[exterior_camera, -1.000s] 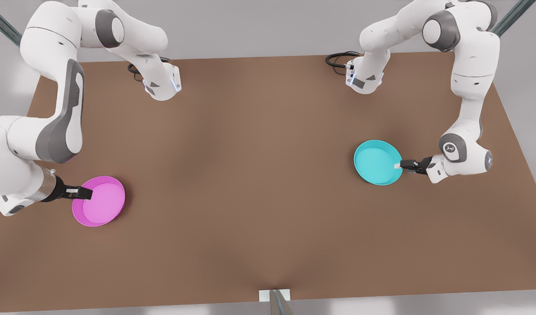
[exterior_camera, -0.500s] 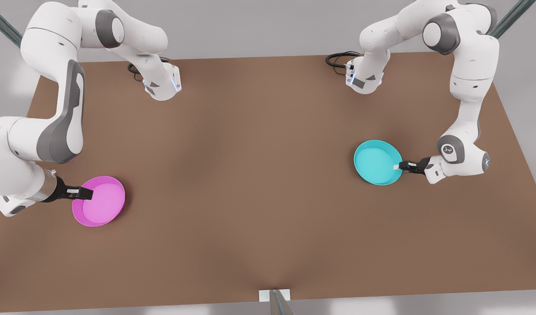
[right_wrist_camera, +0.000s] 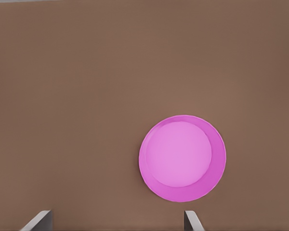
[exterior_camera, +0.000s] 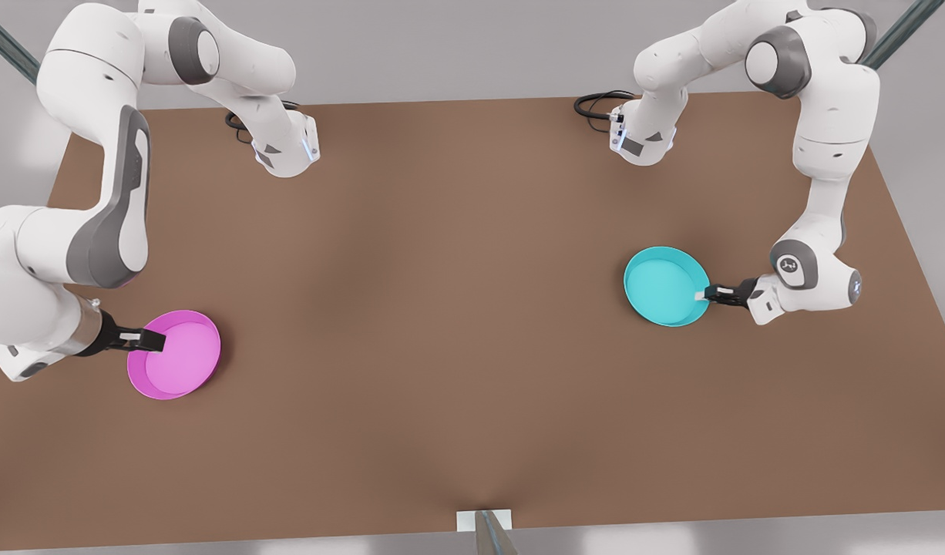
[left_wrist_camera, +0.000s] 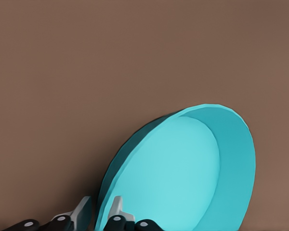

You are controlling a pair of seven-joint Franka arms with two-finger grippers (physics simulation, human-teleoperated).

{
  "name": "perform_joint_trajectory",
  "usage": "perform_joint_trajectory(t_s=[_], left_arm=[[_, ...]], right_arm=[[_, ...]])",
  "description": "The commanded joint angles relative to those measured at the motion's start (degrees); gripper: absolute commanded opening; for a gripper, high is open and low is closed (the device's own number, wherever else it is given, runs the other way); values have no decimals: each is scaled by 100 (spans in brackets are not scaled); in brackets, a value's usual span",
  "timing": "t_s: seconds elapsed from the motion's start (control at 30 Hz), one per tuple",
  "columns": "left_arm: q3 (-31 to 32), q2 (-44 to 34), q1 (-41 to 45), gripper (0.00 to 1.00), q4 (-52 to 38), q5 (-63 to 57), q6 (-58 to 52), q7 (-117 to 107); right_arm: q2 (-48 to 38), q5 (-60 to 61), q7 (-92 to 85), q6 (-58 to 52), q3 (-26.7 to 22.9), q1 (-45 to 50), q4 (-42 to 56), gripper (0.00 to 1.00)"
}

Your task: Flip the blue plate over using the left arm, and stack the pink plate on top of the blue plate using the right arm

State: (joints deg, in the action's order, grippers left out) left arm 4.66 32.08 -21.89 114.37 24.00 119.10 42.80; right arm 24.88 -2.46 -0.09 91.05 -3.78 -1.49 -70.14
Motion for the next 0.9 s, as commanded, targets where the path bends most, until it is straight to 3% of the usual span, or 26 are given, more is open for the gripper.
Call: perform_joint_trajectory(t_s=[0.0,0.87], left_arm=[[0,9,0,35,-2,-9,-1,0],[0,53,0,25,-11,-27,-10,18]], right_arm=[[-1,0,0,0,0,0,0,100],[8,0,53,18,0,0,0,100]])
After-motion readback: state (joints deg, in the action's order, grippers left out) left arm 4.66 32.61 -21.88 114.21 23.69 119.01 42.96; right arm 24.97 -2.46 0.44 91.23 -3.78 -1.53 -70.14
